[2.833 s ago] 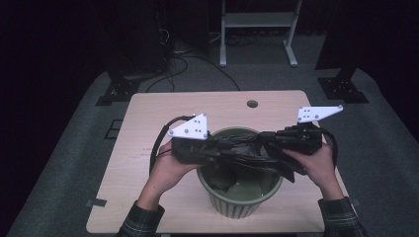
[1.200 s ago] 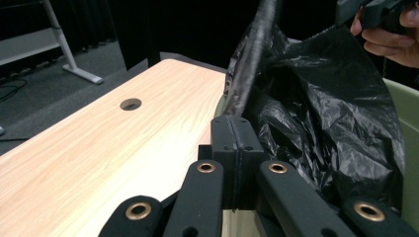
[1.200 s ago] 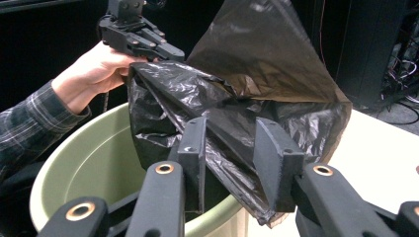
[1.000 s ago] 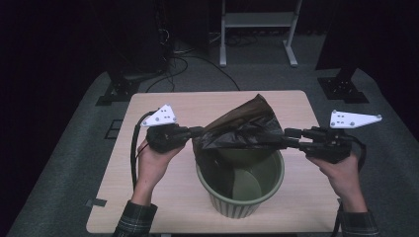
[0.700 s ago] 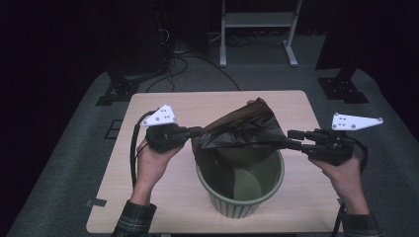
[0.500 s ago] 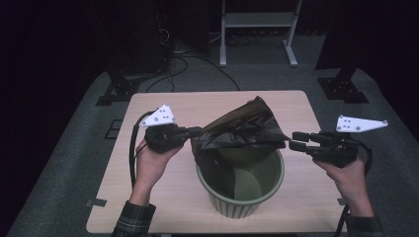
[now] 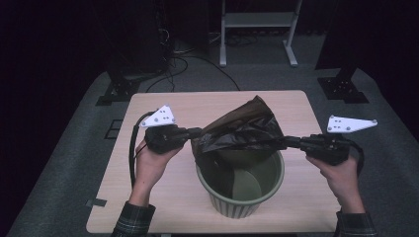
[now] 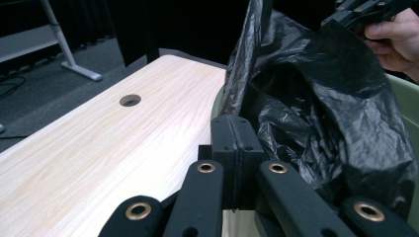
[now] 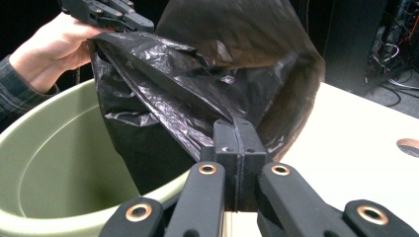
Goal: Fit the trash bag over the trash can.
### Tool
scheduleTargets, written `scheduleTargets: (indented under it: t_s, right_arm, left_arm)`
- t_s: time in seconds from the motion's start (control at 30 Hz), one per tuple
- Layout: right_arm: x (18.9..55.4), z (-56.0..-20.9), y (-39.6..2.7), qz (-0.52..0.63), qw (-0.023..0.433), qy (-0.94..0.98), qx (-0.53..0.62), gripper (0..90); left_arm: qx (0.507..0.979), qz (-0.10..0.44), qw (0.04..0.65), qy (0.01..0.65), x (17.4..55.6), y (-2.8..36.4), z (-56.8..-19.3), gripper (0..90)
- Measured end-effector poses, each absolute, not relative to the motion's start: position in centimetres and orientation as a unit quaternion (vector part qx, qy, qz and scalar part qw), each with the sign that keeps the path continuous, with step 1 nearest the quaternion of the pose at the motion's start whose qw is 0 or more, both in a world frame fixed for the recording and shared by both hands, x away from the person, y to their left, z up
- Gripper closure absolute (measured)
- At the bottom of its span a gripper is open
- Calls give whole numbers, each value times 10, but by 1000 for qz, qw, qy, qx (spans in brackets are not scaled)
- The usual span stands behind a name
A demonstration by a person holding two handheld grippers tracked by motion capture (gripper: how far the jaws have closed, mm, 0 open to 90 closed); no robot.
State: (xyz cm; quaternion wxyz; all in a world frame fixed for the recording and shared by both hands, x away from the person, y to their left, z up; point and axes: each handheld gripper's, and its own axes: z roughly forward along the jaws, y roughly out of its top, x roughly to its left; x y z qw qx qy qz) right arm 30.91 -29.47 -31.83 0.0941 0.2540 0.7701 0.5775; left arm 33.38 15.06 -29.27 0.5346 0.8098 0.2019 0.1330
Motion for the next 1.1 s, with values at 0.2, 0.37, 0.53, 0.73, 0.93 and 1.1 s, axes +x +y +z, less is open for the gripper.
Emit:
scheduleTargets:
  t_s: [0.2, 0.37, 0.53, 0.73, 0.93, 1.1]
  right_arm:
    - [303, -318, -310, 579, 102, 765, 262, 900]
    - [300, -317, -321, 579, 108, 762, 268, 900]
    - [298, -317, -329, 579, 114, 760, 273, 900]
    - [294, -316, -339, 579, 119, 757, 278, 900]
    - [288, -314, -356, 582, 128, 749, 289, 900]
    - [284, -314, -369, 583, 137, 742, 299, 900]
  left_arm:
    - [800, 136, 542, 217, 329, 171, -295, 898]
    - [797, 145, 543, 223, 317, 185, -299, 898]
    - [794, 146, 545, 226, 306, 195, -303, 898]
    - [783, 126, 566, 225, 296, 208, -307, 898]
    - [784, 122, 566, 224, 285, 219, -308, 898]
    - [785, 130, 562, 227, 275, 227, -309, 898]
